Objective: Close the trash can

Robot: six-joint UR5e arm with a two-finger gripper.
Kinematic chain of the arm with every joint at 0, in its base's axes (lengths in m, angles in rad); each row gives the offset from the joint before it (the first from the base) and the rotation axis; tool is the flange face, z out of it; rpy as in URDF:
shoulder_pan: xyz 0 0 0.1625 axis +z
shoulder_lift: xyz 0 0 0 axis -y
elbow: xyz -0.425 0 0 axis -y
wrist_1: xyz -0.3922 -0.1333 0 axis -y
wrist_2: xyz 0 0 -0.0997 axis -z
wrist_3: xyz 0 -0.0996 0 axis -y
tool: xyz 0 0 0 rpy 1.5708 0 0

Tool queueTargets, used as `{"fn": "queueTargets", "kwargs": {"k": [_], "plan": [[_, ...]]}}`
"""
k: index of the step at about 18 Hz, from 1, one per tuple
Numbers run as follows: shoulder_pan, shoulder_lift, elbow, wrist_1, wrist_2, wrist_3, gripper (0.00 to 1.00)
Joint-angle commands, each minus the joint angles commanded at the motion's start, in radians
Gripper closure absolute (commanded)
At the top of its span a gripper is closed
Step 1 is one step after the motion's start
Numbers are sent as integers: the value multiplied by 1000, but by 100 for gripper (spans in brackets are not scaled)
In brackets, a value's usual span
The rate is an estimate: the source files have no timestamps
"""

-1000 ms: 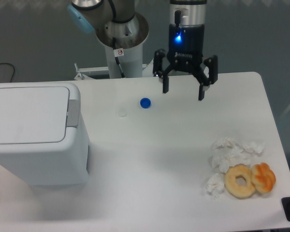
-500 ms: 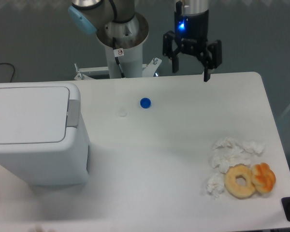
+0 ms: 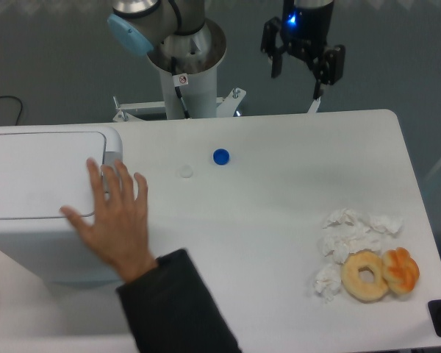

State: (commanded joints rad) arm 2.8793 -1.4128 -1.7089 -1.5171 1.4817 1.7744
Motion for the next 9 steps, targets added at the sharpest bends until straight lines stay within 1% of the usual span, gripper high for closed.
{"fn": "queueTargets", "kwargs": {"k": [4,9], "plan": [[0,0,-2,-8,19,42,0],[0,0,0,-6,22,42,0]]}}
